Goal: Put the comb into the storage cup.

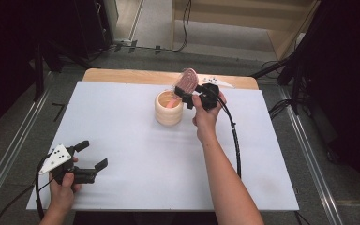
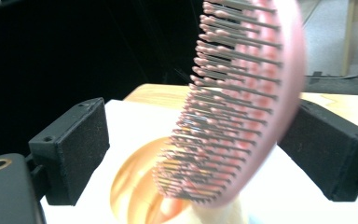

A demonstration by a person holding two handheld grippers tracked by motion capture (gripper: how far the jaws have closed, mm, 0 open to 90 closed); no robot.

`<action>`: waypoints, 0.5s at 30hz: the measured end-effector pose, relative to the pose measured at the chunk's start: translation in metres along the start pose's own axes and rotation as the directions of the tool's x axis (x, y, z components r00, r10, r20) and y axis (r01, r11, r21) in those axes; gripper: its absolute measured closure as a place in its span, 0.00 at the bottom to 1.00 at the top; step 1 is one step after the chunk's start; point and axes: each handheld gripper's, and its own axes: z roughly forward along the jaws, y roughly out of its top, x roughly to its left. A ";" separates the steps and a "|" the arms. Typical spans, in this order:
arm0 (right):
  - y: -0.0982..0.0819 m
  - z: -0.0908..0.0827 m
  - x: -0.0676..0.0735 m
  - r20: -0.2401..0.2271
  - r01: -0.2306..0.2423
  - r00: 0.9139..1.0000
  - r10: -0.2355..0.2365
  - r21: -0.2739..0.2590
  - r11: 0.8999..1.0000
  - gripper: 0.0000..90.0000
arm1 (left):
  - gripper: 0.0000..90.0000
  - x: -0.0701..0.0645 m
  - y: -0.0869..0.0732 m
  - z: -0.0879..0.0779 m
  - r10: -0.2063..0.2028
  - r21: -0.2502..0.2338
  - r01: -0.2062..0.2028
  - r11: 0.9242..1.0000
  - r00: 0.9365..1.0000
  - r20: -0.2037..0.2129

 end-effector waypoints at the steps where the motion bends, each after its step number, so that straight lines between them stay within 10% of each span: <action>1: 0.000 -0.002 -0.001 -0.010 0.007 1.000 -0.007 0.008 1.000 0.00 | 0.00 0.000 0.000 0.000 0.004 0.004 -0.004 1.000 1.000 -0.002; 15: -0.003 -0.029 -0.002 -0.016 0.094 0.995 -0.094 0.028 0.995 0.00 | 0.00 -0.001 0.000 0.000 0.006 0.009 -0.006 1.000 1.000 -0.003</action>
